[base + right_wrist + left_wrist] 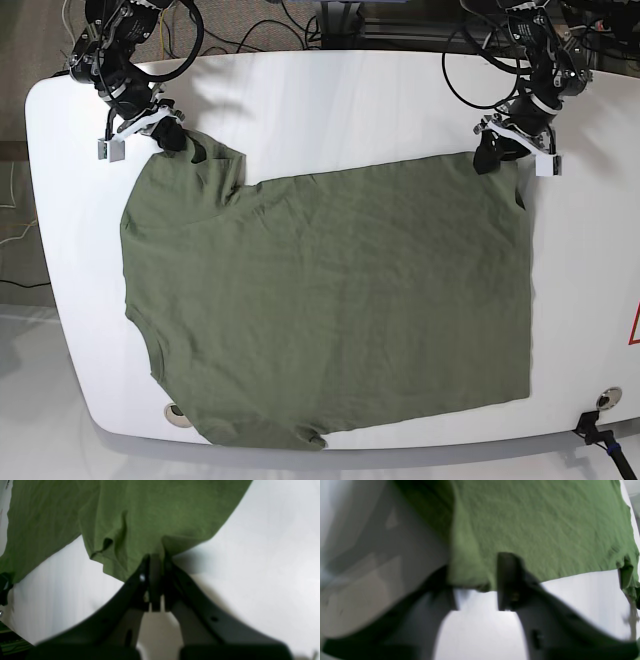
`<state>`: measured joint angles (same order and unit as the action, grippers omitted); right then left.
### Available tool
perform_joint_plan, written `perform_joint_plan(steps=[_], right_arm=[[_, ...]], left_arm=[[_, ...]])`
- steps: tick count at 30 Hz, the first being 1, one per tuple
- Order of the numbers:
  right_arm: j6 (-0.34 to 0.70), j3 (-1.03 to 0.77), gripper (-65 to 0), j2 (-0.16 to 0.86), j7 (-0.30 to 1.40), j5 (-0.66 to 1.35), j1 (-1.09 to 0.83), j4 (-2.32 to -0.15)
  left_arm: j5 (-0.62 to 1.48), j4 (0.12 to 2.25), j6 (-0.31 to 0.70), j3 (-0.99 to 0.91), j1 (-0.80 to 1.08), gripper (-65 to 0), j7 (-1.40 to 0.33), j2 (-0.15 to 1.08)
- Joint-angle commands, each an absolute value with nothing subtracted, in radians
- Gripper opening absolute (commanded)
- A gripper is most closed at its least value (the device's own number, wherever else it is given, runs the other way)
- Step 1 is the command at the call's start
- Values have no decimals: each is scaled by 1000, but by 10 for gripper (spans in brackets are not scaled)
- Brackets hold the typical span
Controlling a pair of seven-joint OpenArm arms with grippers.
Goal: Fold the T-shirt properly
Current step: 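Lift the shirt edge with both grippers and pull it toward the arms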
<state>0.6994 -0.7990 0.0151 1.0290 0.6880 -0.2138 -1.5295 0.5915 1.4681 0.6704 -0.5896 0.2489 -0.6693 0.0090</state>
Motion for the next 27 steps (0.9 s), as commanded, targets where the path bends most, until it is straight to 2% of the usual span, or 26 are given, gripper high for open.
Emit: perform_joint_plan(steps=[1, 4, 16, 27], right_arm=[[698, -802, -650, 27, 1035, 680, -216, -1540], [698, -802, -650, 27, 1035, 679, -216, -1540], [698, -805, -650, 71, 1024, 679, -216, -1543], [698, -802, -650, 64, 980, 685, -364, -1805]], left_arm=[[595, 1478, 670, -591, 239, -566, -673, 18], [595, 1478, 670, -591, 220, -650, -673, 18], [595, 1486, 673, -591, 217, -650, -673, 22], [595, 1577, 677, -587, 318, -650, -674, 59]])
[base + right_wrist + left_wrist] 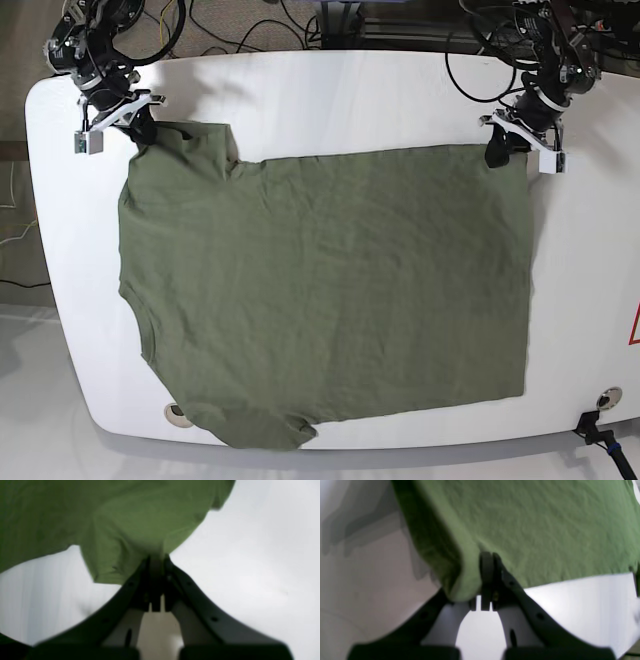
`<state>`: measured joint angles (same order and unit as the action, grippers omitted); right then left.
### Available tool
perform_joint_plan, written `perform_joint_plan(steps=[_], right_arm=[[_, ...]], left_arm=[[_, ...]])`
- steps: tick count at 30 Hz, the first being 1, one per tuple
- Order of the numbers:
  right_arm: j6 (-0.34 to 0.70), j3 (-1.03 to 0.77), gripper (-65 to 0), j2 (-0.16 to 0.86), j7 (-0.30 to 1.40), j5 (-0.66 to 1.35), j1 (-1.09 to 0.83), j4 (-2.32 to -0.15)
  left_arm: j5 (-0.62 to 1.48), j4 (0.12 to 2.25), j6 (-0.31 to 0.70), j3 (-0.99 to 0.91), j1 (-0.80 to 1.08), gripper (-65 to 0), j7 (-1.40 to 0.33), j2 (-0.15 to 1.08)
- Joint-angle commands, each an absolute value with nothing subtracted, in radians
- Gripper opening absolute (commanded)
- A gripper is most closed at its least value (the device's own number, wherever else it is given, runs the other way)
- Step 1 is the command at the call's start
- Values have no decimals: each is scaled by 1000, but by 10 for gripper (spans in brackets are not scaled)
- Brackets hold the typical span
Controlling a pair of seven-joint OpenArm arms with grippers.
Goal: Fold the T-shirt properly
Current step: 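Lift the shirt edge with both grippers and pull it toward the arms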
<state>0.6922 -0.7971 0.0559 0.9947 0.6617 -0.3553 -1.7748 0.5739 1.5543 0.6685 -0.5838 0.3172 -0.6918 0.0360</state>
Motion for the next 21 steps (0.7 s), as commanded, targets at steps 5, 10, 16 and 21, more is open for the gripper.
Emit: perform_joint_plan(steps=[5, 10, 16, 21], right_arm=[[698, -806, -650, 35, 977, 687, -444, -1870], [698, -803, -650, -8, 977, 688, -538, -1956], [698, -802, -650, -10, 944, 757, -625, -1965], [698, -802, -650, 16, 938, 763, -576, -1966]], left_arm=[[595, 1577, 698, -587, 374, -650, -674, 73], [593, 1578, 698, -593, 441, -650, -674, 90], [593, 1659, 698, -619, 530, -650, -673, 90], [595, 1702, 698, -615, 469, -650, -676, 90]])
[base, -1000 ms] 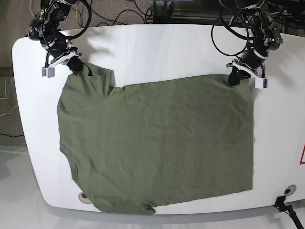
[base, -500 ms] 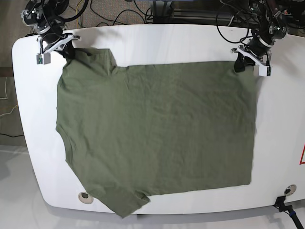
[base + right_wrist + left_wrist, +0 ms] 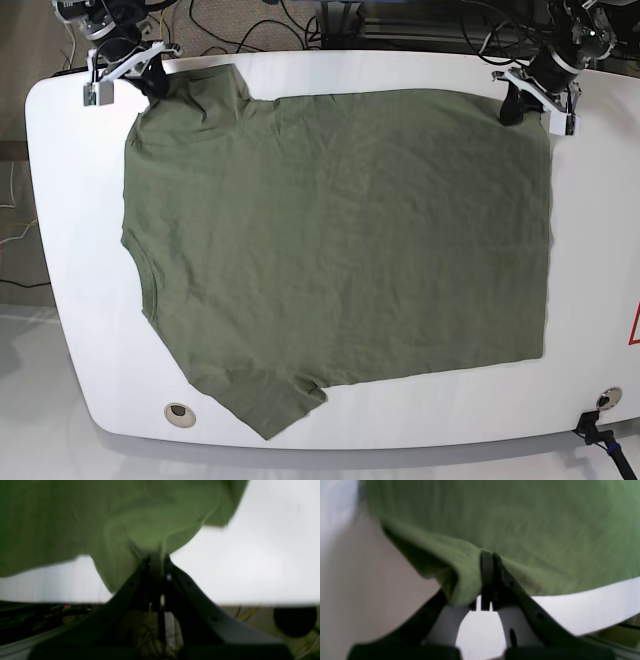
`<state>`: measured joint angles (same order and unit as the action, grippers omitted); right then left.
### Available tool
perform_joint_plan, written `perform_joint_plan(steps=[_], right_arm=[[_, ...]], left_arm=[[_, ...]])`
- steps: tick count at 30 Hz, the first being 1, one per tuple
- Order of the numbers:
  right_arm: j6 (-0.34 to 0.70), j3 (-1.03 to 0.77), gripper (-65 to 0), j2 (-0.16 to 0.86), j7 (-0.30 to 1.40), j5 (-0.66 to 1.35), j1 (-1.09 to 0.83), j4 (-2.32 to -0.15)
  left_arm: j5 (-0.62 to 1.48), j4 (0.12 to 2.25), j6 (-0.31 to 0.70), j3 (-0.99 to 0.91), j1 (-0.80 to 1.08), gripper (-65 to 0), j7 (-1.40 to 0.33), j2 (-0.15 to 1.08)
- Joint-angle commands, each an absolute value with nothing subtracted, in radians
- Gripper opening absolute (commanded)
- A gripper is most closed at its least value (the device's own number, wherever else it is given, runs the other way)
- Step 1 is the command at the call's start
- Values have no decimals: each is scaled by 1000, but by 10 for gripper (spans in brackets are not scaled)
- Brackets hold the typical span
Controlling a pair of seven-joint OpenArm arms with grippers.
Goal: Fold the T-shirt properly
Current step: 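Lift the shirt edge with both grippers and pull it toward the arms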
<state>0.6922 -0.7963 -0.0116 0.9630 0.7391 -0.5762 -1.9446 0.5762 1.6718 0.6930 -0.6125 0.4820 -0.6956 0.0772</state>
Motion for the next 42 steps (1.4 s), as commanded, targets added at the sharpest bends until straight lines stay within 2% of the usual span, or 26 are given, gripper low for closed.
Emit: perform_joint_plan(steps=[1, 10, 19, 27, 33, 42], right_arm=[[698, -802, -650, 27, 938, 763, -556, -1965], [698, -800, -650, 87, 1012, 763, -343, -1931], [698, -708, -650, 134, 1010, 748, -160, -1781], [698, -650, -650, 220, 1006, 746, -15, -1623], [698, -601, -650, 243, 972, 746, 77, -1526], [698, -539, -650, 249, 920, 642, 193, -1394]], left_arm=[[595, 1705, 698, -615, 447, -650, -676, 90], [579, 1629, 698, -561, 275, -650, -676, 90], [524, 1601, 698, -533, 176, -650, -676, 88], [481, 1537, 698, -526, 85, -650, -676, 113], [463, 1454, 698, -527, 13, -650, -676, 124], [463, 1429, 698, -526, -61, -650, -676, 168]])
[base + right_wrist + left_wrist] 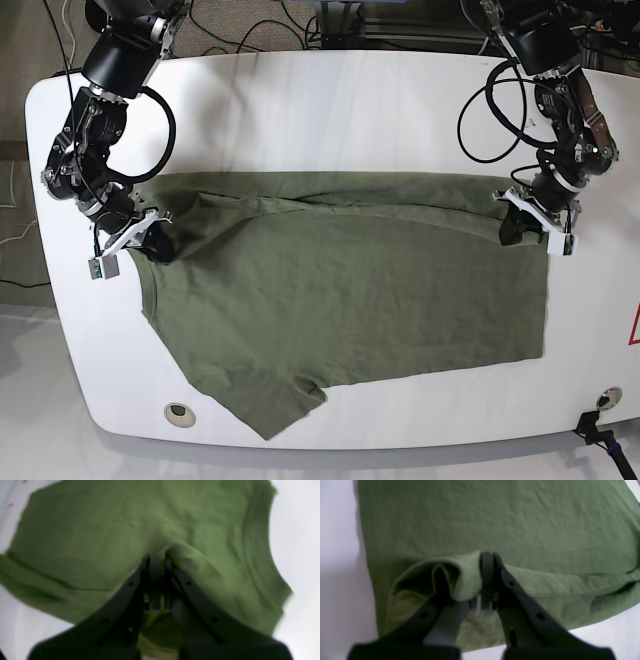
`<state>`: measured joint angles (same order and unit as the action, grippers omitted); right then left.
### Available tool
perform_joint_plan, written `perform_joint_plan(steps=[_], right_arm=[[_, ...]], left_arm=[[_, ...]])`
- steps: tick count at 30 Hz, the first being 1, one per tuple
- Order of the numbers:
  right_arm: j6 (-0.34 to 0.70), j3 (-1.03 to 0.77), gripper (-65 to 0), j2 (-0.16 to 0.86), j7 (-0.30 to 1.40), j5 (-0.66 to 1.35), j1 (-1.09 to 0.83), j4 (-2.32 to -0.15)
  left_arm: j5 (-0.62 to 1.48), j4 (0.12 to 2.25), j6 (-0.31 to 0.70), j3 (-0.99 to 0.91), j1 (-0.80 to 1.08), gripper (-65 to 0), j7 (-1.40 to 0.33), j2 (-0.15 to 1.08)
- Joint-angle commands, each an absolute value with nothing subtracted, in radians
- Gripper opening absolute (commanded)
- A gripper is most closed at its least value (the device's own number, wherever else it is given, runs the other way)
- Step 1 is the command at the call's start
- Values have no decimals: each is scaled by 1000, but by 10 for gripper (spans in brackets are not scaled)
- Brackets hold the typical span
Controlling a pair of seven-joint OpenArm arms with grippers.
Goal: Fold the T-shirt properly
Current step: 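Lift the shirt edge with both grippers and pull it toward the arms, then lower the shirt edge and open both grippers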
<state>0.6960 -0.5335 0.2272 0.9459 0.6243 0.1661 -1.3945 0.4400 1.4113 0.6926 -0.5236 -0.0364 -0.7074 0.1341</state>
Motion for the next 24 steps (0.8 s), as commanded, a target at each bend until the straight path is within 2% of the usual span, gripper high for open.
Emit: perform_joint_plan(steps=[1, 17, 23, 24], right_arm=[[698, -539, -650, 249, 918, 634, 205, -1385], [698, -538, -650, 208, 901, 487, 269, -1377], [698, -512, -650, 206, 849, 398, 280, -1331], [698, -509, -650, 208, 831, 380, 289, -1307]], left_arm=[[463, 1428, 698, -526, -62, -650, -676, 174], [447, 1425, 698, -529, -113, -650, -673, 205], [447, 1311, 698, -529, -157, -650, -671, 242], [447, 1287, 698, -529, -165, -560, -670, 265]])
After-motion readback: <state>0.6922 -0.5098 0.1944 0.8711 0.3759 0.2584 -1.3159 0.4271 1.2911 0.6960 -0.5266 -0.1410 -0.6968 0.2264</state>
